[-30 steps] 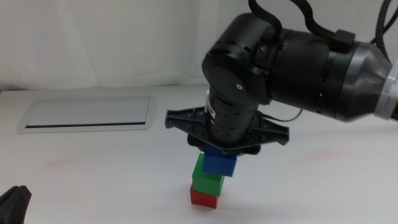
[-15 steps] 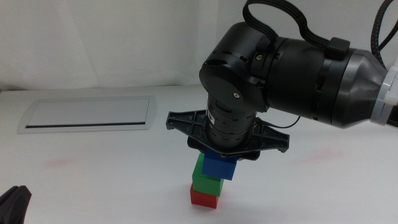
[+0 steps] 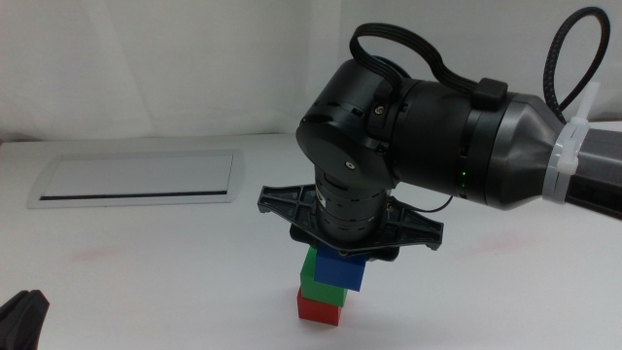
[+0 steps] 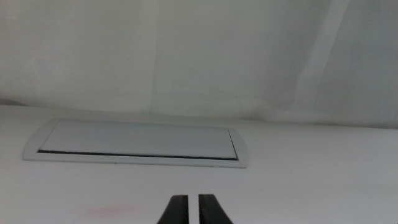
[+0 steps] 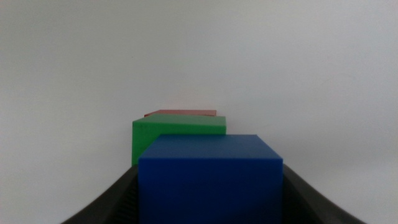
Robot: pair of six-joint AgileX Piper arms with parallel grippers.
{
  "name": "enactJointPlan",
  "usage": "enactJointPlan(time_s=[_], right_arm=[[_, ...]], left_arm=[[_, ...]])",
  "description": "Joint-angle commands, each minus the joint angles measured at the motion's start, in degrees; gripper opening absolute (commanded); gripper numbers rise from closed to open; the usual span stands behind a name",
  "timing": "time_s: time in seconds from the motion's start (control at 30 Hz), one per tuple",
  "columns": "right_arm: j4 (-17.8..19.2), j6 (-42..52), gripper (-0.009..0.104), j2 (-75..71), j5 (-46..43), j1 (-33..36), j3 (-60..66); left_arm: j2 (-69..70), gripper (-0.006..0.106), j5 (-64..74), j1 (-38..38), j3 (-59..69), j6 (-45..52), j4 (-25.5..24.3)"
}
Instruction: Stack red cubes first, then green, then blue cubes in a specific spot.
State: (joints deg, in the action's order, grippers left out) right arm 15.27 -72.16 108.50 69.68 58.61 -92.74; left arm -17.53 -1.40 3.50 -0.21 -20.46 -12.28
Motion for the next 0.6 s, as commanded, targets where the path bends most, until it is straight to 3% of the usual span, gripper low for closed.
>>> enactJointPlan(time_s=[0.0, 0.57], right_arm=[[1.09, -1.04, -0.002, 0.23, 0.01, 0.13, 0.19], [3.09, -1.09, -0.002, 0.62, 0.94, 0.13, -3.2]], left_arm=[[0.16, -0.003, -0.94, -0.13, 2.25, 0.05, 0.19], [0.16, -0.003, -0.94, -0.13, 2.25, 0.67, 0.19]])
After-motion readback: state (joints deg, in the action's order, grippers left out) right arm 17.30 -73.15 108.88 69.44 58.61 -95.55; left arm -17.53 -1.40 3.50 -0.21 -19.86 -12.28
